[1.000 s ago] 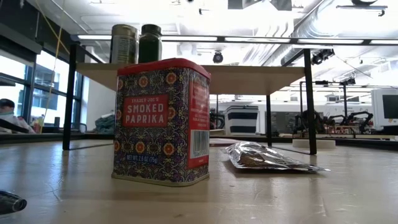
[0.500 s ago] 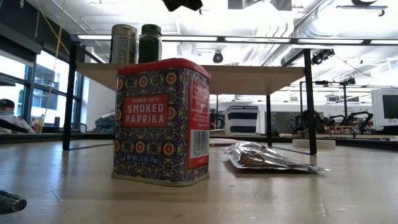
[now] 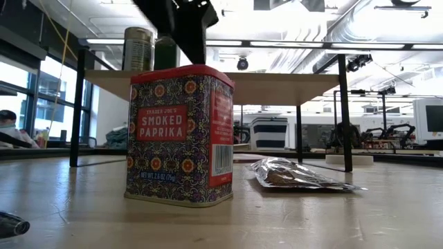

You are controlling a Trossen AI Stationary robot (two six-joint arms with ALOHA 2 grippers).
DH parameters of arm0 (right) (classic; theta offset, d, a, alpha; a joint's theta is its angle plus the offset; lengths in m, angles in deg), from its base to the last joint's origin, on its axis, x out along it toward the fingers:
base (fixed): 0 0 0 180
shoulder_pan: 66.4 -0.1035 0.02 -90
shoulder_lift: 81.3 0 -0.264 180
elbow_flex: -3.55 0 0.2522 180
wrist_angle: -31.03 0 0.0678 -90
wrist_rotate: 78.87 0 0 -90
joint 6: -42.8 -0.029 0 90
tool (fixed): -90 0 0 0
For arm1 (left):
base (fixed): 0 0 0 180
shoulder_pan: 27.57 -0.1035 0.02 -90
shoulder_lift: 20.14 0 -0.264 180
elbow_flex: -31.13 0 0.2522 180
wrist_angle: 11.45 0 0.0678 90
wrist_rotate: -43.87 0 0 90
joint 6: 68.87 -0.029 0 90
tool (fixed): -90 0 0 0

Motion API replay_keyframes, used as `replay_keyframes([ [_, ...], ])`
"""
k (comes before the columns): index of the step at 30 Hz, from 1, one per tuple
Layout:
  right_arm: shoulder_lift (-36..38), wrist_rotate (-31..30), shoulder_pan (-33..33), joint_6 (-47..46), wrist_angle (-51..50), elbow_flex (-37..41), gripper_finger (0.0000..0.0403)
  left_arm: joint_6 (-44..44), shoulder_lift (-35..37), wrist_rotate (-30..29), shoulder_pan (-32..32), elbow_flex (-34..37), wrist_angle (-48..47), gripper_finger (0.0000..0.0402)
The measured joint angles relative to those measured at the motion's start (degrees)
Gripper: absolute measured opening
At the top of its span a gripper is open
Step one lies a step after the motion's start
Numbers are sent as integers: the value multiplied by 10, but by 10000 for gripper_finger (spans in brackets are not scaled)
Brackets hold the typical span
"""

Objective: Shelf spices
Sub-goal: Put the red seasoning can on the shelf

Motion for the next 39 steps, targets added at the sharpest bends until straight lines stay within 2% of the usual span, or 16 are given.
replay_keyframes([
  [8,0,-2,0,-3,-1,0,0,-25,-17,-22,21,0,17,321],
  [15,0,-8,3,-2,-1,0,0,-21,-18,35,28,0,55,321],
  [22,0,-9,4,-2,-1,0,0,-11,-43,-18,30,0,61,321],
  [27,0,-8,4,-2,-1,0,0,-3,-58,6,33,0,60,321],
  [39,0,-19,4,-2,-1,0,0,1,-68,4,42,0,72,321],
])
